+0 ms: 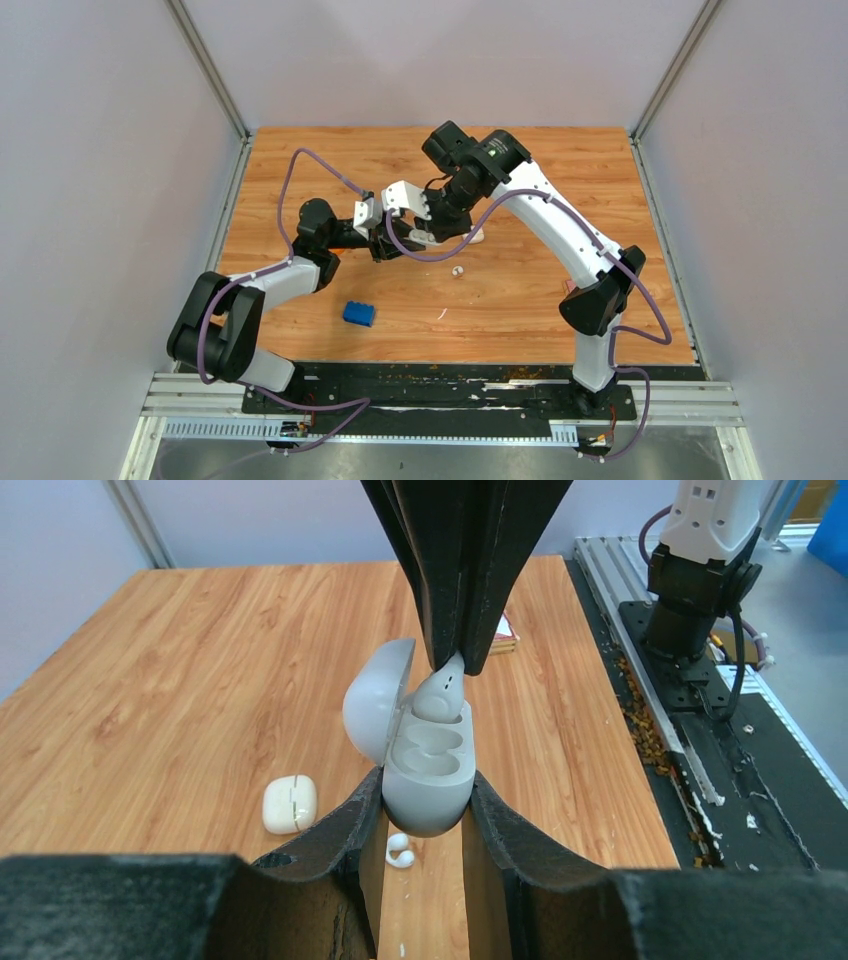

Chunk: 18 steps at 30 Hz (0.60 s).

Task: Insert the wireless bluetooth earbuds into the charging case
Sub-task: Place the earbud in the charging case.

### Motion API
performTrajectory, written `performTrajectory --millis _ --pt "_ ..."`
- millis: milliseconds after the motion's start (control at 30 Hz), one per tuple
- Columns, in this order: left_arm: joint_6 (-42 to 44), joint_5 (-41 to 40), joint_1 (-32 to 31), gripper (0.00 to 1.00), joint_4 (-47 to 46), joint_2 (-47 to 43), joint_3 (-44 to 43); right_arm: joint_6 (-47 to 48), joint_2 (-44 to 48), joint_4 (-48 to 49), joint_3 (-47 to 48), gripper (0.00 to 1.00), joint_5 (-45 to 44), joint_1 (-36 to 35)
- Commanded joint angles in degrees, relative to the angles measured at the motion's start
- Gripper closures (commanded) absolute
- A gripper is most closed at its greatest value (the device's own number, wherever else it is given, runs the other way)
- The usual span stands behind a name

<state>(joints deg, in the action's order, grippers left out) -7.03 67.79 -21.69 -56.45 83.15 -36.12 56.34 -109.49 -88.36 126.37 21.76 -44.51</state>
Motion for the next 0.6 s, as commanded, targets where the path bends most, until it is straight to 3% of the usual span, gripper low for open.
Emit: performTrajectory --millis 0,300,400,567 --pt "0.17 0.65 -0.33 1.00 -4.35 0.32 -1.31 1.92 3.19 3.18 -0.68 1.00 3.29 0.52" --pt "-2.18 -0.59 -0.02 1.00 -6.34 0.51 -0.48 2.14 3.34 3.54 -1.51 0.99 3.70 1.51" --pt "-2.20 -0.73 0.08 1.00 -6.48 0.43 -0.38 1.53 2.61 3.45 -1.16 0.89 2.34 1.50" --pt "-2.63 -1.23 0.20 1.00 -6.33 0.24 -0.18 0.79 3.01 3.45 -0.58 0.82 1.44 1.42"
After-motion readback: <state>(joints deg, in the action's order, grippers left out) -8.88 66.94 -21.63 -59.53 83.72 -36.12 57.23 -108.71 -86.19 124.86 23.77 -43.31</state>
